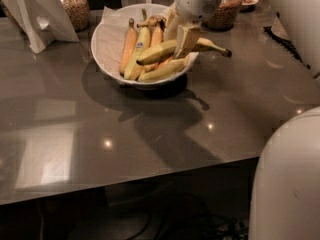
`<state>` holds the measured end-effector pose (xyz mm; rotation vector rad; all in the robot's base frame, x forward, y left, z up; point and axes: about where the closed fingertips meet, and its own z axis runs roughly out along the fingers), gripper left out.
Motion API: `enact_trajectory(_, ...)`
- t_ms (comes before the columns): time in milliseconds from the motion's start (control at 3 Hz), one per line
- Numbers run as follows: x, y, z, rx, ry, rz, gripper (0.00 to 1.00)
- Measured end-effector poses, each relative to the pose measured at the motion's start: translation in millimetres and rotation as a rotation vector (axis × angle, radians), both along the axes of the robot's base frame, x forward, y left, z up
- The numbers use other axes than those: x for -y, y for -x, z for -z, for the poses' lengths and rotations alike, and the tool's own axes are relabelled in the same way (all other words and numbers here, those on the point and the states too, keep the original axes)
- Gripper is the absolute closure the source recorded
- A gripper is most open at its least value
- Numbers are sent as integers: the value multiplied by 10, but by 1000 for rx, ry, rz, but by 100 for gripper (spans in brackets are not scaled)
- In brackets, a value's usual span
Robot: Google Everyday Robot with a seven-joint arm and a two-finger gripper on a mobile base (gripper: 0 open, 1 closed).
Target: Pick banana from white bowl
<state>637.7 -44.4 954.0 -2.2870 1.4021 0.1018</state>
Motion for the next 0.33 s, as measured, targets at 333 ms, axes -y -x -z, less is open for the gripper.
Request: enact_trajectory(333,105,175,-342,47,-83,23,100)
